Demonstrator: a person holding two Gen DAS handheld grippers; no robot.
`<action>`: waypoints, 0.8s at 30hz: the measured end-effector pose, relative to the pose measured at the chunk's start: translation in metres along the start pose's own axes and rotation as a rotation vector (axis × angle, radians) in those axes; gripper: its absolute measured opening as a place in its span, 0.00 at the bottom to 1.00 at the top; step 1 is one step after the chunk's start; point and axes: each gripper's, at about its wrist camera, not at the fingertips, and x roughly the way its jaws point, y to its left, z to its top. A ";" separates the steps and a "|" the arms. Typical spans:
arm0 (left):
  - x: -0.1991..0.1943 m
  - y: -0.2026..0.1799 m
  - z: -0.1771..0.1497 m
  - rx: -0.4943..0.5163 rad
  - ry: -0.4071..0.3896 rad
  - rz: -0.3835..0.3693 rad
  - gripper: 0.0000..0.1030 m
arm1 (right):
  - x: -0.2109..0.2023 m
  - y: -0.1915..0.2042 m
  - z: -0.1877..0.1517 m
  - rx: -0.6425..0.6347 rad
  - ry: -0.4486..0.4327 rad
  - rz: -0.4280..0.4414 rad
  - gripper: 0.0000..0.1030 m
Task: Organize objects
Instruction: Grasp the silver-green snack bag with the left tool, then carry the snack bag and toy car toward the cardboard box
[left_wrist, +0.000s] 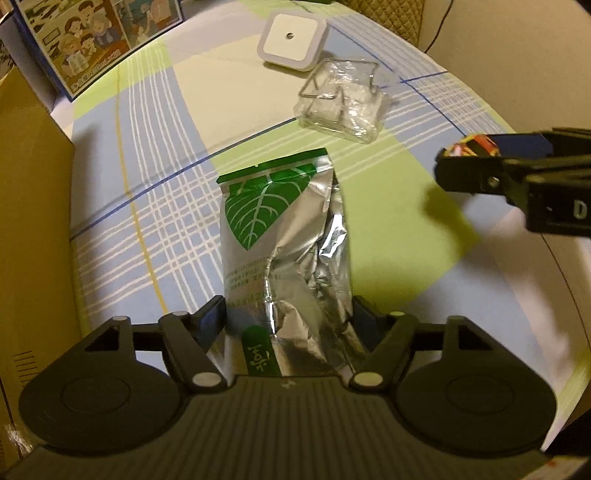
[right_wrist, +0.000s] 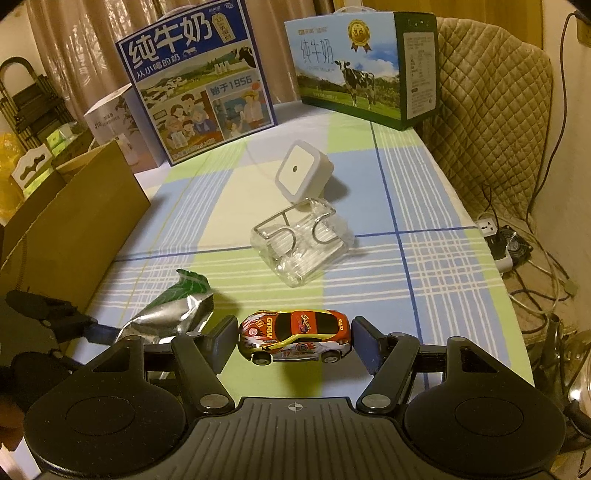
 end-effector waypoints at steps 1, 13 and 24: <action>0.001 0.002 0.000 -0.006 0.002 -0.008 0.72 | 0.000 0.000 0.000 0.000 0.000 0.001 0.62; -0.029 0.014 -0.016 -0.095 -0.043 -0.027 0.40 | -0.010 0.007 -0.006 -0.001 -0.026 0.010 0.62; -0.085 0.007 -0.043 -0.145 -0.116 -0.052 0.40 | -0.057 0.035 -0.048 0.065 -0.106 -0.030 0.62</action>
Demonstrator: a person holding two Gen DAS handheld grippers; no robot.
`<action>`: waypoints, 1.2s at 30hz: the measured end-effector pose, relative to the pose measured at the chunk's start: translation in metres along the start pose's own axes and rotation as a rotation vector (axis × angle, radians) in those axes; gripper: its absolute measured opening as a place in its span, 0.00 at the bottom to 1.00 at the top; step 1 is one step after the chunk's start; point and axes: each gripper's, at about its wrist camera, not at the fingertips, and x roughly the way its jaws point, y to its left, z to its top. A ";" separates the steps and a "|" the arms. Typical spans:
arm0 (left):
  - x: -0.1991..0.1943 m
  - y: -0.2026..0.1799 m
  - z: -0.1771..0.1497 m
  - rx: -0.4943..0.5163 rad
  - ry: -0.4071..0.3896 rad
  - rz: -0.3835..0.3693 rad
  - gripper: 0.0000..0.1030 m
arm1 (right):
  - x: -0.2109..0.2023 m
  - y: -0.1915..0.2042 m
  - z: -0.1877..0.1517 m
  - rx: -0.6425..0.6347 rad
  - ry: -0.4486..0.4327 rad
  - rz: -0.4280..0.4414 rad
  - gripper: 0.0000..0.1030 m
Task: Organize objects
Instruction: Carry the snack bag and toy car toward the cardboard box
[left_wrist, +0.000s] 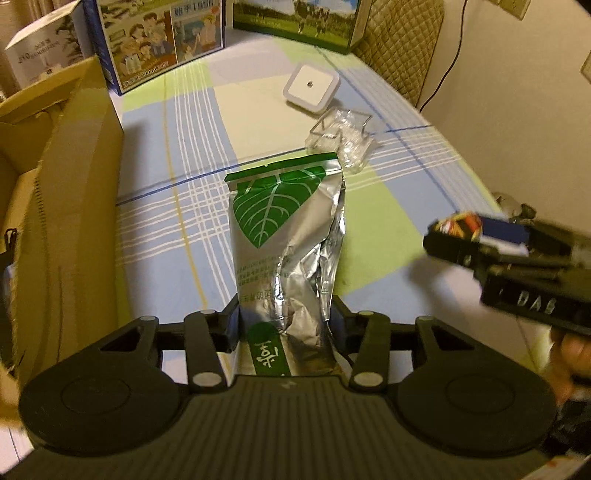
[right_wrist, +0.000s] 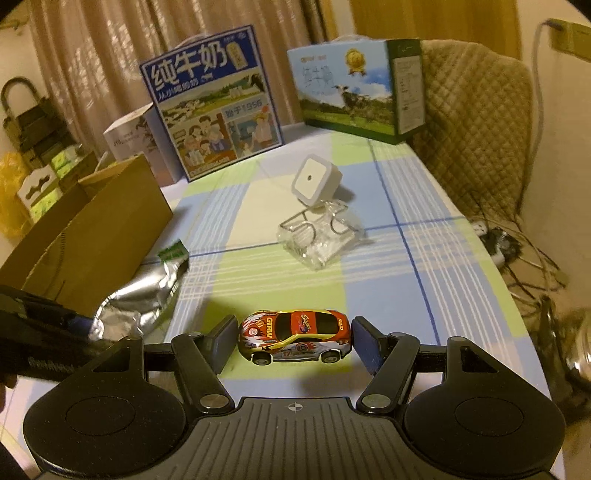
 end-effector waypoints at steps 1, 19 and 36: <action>-0.006 0.000 -0.003 -0.001 -0.007 -0.001 0.40 | -0.007 0.001 -0.004 0.019 -0.008 -0.013 0.62; -0.101 -0.001 -0.059 -0.067 -0.139 -0.005 0.41 | -0.097 0.048 -0.019 -0.002 -0.086 -0.033 0.62; -0.149 0.028 -0.079 -0.107 -0.224 0.042 0.41 | -0.106 0.097 -0.020 -0.102 -0.084 -0.016 0.62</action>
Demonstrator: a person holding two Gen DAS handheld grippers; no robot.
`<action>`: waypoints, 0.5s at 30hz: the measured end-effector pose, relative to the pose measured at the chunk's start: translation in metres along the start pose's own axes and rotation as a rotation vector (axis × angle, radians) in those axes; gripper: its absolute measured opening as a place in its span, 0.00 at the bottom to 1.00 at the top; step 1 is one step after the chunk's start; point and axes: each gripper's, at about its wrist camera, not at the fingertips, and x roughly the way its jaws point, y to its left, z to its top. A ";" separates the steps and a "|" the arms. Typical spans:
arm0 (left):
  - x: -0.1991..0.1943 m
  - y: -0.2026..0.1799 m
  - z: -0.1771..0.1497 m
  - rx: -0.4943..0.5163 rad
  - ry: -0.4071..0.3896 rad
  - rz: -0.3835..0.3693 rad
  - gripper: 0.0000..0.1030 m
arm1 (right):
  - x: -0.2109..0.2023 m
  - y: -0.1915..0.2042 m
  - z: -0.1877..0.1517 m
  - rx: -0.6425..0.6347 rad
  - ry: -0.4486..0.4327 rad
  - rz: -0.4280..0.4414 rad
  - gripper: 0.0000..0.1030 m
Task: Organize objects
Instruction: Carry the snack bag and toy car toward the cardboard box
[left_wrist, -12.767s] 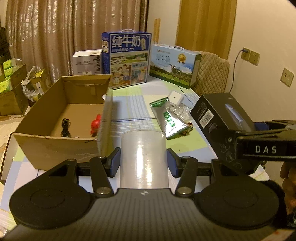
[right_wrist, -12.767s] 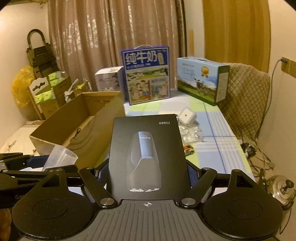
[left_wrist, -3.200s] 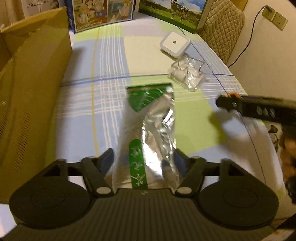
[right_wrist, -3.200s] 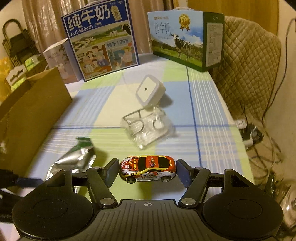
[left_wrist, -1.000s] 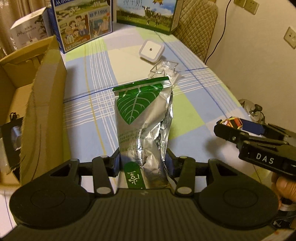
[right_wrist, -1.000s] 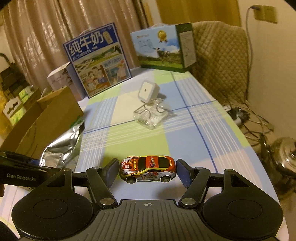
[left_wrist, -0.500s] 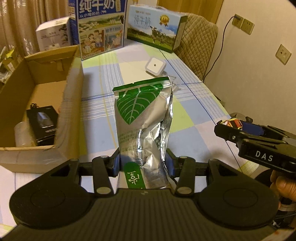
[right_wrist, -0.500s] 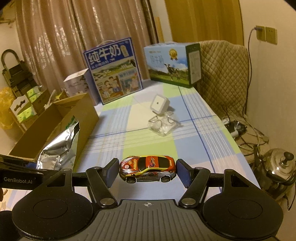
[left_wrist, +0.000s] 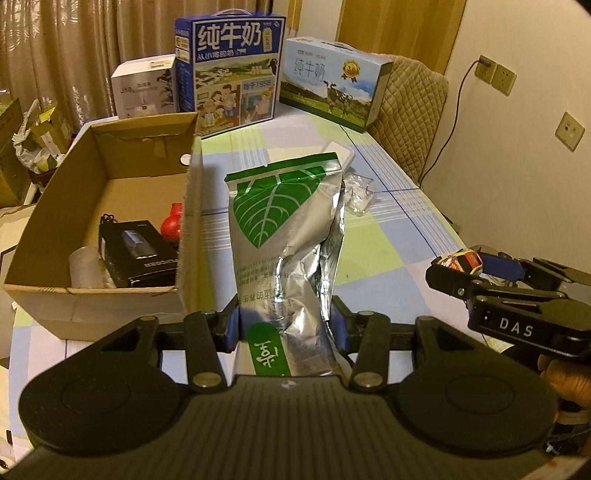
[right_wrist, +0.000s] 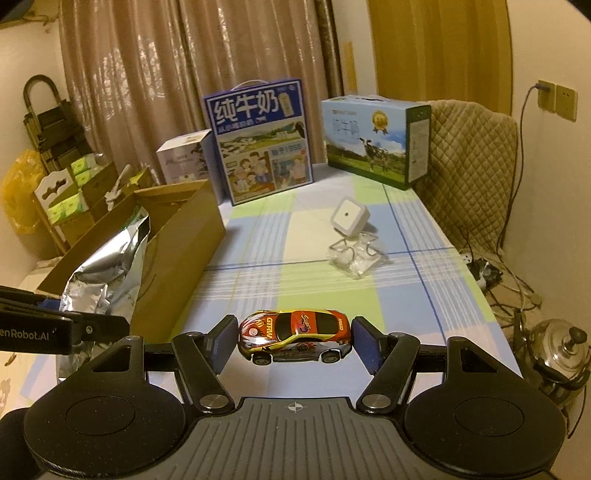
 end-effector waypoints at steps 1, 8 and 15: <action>-0.002 0.002 -0.001 -0.003 -0.003 0.001 0.41 | 0.000 0.002 0.000 -0.005 0.000 0.002 0.62; -0.011 0.012 -0.005 -0.018 -0.017 0.006 0.40 | 0.000 0.013 0.001 -0.024 -0.001 0.012 0.62; -0.018 0.017 -0.005 -0.019 -0.029 0.014 0.40 | 0.001 0.020 0.002 -0.036 0.000 0.023 0.62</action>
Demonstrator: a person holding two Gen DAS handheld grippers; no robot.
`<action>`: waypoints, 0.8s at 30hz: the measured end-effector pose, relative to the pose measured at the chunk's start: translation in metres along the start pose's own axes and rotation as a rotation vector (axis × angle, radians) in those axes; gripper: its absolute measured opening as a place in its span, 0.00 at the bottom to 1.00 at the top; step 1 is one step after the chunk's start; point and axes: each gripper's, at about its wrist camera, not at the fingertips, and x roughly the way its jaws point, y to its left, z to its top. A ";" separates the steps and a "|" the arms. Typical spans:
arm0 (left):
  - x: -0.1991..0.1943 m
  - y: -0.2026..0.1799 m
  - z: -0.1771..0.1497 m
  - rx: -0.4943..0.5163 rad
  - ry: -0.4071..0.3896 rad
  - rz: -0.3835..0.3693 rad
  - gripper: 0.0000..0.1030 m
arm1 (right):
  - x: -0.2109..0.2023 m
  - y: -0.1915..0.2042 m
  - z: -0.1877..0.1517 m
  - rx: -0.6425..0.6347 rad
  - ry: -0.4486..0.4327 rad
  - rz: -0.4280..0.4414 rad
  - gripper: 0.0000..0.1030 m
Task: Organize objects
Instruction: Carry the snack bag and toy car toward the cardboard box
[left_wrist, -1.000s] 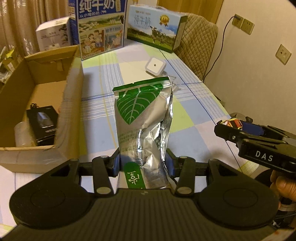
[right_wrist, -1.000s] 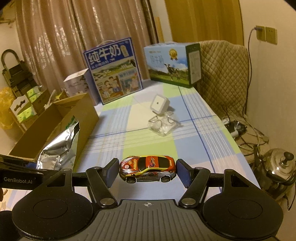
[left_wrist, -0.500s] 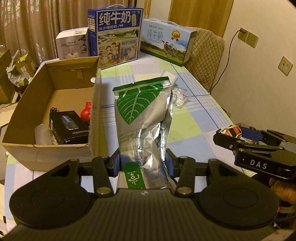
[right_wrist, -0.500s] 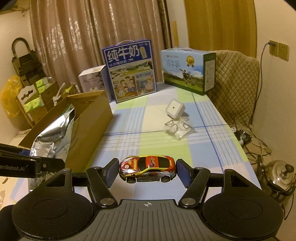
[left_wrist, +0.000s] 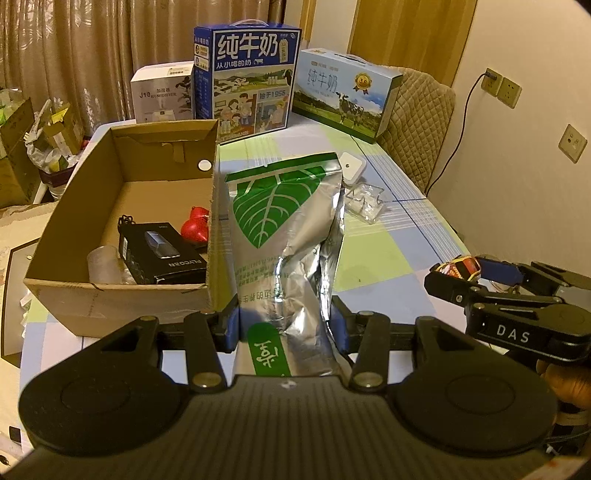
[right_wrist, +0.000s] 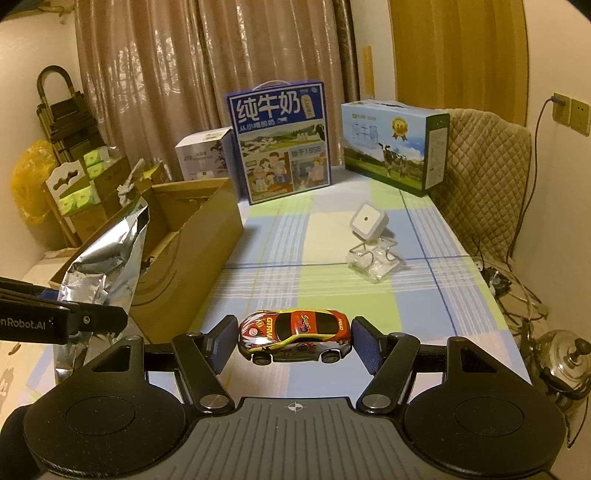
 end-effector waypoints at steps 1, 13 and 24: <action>-0.001 0.001 0.000 0.000 -0.002 0.001 0.40 | 0.000 0.001 0.000 -0.002 0.000 0.002 0.62; -0.015 0.027 0.007 0.013 -0.017 0.030 0.40 | 0.004 0.022 0.009 -0.019 -0.006 0.040 0.62; -0.034 0.084 0.017 0.023 -0.013 0.109 0.41 | 0.024 0.084 0.038 -0.097 -0.022 0.143 0.62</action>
